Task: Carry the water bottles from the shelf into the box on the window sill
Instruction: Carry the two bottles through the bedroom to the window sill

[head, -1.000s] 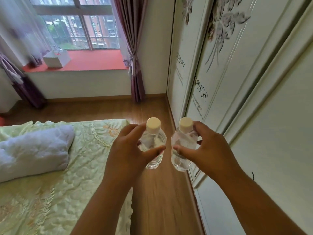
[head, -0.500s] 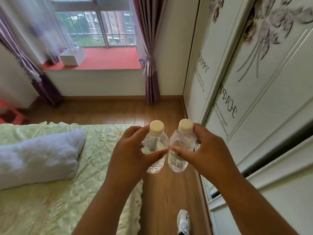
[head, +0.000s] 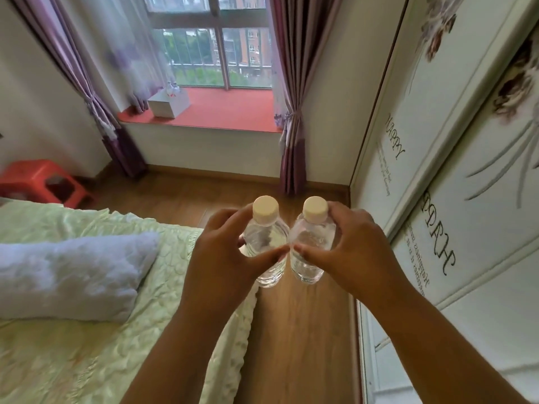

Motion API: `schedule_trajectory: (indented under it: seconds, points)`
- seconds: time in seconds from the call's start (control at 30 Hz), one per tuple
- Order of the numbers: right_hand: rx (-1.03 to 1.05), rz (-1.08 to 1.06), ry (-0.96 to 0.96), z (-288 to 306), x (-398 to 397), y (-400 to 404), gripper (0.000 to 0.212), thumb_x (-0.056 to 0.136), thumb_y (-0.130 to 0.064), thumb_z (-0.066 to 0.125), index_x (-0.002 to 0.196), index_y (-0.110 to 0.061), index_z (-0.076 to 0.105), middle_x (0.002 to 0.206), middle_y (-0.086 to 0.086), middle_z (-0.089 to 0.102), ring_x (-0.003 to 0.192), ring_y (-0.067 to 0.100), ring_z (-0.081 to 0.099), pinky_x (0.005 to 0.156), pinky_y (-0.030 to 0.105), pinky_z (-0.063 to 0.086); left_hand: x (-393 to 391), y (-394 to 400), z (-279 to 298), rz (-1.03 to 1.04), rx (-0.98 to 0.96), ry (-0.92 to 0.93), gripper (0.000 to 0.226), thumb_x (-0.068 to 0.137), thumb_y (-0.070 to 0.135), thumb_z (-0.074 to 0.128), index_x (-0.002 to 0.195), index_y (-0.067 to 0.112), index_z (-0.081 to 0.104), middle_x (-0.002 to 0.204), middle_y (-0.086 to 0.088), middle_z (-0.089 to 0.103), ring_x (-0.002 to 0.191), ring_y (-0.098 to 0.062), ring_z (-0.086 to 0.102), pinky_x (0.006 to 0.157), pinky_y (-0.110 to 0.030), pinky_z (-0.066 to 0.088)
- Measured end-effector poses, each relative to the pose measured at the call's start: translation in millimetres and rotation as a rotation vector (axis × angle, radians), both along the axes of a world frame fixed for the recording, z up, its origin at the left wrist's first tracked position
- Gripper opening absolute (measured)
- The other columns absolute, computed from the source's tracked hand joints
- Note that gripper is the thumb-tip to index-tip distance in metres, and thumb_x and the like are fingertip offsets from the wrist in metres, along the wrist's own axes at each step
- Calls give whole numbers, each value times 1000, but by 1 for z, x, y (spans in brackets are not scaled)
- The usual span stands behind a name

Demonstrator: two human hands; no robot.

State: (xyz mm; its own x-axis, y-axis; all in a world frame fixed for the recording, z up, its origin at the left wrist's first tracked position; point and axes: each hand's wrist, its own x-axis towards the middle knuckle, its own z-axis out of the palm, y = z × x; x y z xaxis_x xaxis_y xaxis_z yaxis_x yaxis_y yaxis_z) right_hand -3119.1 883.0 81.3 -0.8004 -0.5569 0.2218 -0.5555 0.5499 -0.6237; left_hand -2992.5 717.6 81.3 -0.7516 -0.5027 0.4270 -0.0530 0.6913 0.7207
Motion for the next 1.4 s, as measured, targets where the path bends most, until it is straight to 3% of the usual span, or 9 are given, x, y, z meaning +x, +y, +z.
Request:
schedule_trajectory:
  seconds: [0.1, 0.3, 0.47, 0.67, 0.83, 1.03, 1.2, 1.4]
  points:
    - [8, -5, -15, -2, -26, -6, 78, 69, -64, 78, 136, -33, 53, 126, -3, 62, 108, 9, 56, 90, 23, 44, -26, -8, -4, -6, 22, -15, 74, 65, 51, 87, 131, 32, 60, 125, 12, 61, 112, -9, 61, 89, -30, 59]
    - [37, -44, -65, -10, -83, -28, 79, 69, -61, 80, 136, -32, 52, 128, -3, 61, 107, 9, 54, 88, 21, 43, -91, -35, -19, -53, 31, -45, 73, 64, 56, 81, 130, 35, 58, 123, 18, 58, 110, -7, 60, 88, -17, 53]
    - [47, -122, -74, -8, -128, -58, 74, 69, -54, 85, 133, -33, 54, 120, -6, 59, 102, 6, 51, 78, 10, 34, -152, -77, -27, -118, 25, -55, 74, 65, 55, 82, 131, 30, 60, 124, 9, 62, 107, -12, 63, 87, -26, 58]
    - [78, -191, -51, 8, -182, -110, 74, 66, -56, 84, 129, -30, 56, 116, -9, 52, 100, 4, 48, 72, 2, 27, -221, -139, -16, -174, -27, -58, 75, 64, 59, 80, 131, 31, 60, 126, 10, 61, 103, -8, 61, 82, -15, 51]
    - [30, -222, -37, 6, -214, -152, 73, 63, -62, 81, 124, -28, 58, 113, -12, 51, 102, 4, 49, 73, 2, 26, -262, -184, -11, -215, -44, -59, 77, 64, 58, 82, 133, 34, 59, 126, 12, 59, 103, -9, 62, 84, -21, 55]
    - [33, -177, -54, 0, -261, -193, 75, 63, -64, 81, 127, -32, 58, 122, -6, 59, 104, 4, 51, 75, 3, 31, -302, -227, -15, -189, -87, -83, 78, 65, 66, 77, 134, 39, 55, 125, 16, 57, 100, -6, 62, 81, -18, 55]
    - [24, -109, -47, -9, -321, -224, 74, 64, -63, 83, 127, -32, 59, 124, -4, 60, 105, 8, 55, 82, 13, 43, -344, -253, -19, -105, -106, -102, 78, 63, 66, 74, 132, 34, 58, 126, 13, 59, 98, -6, 61, 79, -12, 49]
    - [-4, 48, -57, -8, -409, -260, 70, 64, -61, 84, 125, -34, 59, 111, -10, 64, 91, 0, 54, 72, 4, 35, -409, -278, -17, 26, -109, -120, 79, 63, 71, 74, 133, 38, 56, 126, 13, 59, 100, -6, 63, 81, -20, 57]
